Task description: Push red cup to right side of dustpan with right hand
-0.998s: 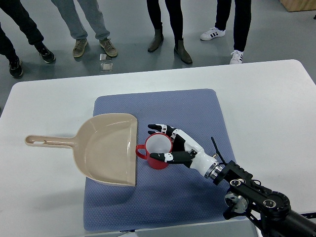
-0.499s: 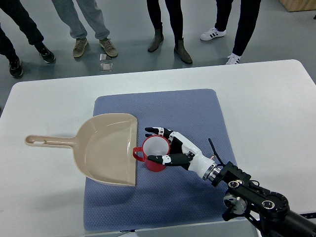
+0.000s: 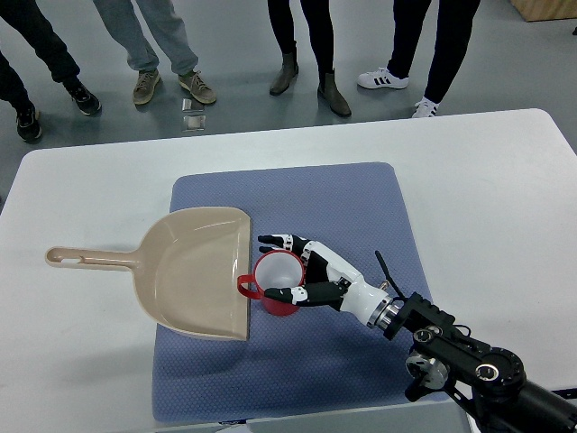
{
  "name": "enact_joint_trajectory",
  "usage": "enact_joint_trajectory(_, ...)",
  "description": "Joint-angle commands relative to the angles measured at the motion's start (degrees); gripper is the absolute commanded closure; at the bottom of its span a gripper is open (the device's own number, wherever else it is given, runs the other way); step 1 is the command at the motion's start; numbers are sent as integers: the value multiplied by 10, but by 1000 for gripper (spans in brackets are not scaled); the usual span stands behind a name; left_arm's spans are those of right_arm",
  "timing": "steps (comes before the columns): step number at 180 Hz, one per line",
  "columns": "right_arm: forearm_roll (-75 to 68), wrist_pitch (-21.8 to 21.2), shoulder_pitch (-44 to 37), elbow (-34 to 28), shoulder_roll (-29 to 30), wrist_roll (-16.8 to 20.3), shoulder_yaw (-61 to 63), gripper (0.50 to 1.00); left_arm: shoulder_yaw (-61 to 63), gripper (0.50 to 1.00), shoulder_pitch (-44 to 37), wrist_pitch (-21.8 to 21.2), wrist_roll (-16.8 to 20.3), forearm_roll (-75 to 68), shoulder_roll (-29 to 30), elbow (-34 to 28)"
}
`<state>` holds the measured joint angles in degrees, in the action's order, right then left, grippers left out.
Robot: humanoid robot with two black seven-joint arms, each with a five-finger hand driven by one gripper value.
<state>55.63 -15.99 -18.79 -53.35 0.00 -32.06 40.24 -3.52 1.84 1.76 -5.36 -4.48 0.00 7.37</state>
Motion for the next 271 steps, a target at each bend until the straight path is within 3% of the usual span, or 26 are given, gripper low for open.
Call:
enact_joint_trajectory(1, 1, 0, -2, 0, 0, 0, -4, 572, 0, 500, 0, 0, 0, 0, 0, 0)
enact_joint_trajectory(271, 0, -6, -27, -12, 0, 0, -11, 572, 0, 500, 0, 0, 0, 0, 0, 0)
